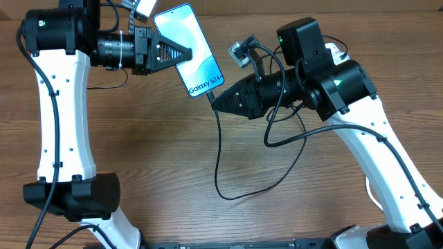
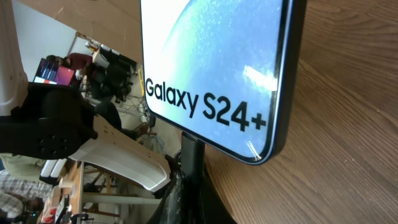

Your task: Plug charger to phone and switch on socket

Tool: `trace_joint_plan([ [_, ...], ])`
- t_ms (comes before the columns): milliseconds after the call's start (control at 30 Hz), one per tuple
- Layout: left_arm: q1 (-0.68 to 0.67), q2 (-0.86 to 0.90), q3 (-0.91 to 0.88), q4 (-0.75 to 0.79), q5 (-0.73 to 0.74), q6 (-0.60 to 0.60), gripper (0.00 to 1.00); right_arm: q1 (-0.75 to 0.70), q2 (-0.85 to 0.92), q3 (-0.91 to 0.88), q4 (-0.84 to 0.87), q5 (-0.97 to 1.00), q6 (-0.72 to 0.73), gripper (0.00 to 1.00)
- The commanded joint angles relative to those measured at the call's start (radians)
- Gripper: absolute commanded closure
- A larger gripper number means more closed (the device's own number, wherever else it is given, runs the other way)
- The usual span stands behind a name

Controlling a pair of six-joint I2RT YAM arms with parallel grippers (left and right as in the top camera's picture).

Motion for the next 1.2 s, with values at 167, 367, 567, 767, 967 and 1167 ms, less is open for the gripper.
trace_joint_plan([
  [167,-0.064,-0.014,0.007,-0.029,-0.010,0.033,0.96,-0.006,-0.011,0.027,0.066,-0.008,-0.014,0.96],
  [367,-0.063,-0.014,0.007,-0.029,-0.010,0.033,0.96,-0.006,-0.011,0.027,0.067,-0.008,-0.011,0.96],
  [567,-0.063,-0.014,0.007,-0.025,-0.010,0.024,0.96,-0.006,-0.011,0.027,0.067,-0.008,-0.011,0.77],
  [767,-0.063,-0.014,0.007,-0.016,-0.010,0.023,0.96,-0.006,-0.011,0.027,0.066,-0.007,-0.011,0.62],
  [967,-0.053,-0.014,0.007,0.031,-0.071,-0.046,0.96,-0.006,-0.011,0.027,0.043,0.079,0.005,0.30],
  [1167,-0.042,-0.014,0.007,0.051,-0.104,-0.050,0.96,-0.008,-0.011,0.027,-0.015,0.315,0.096,0.23],
])
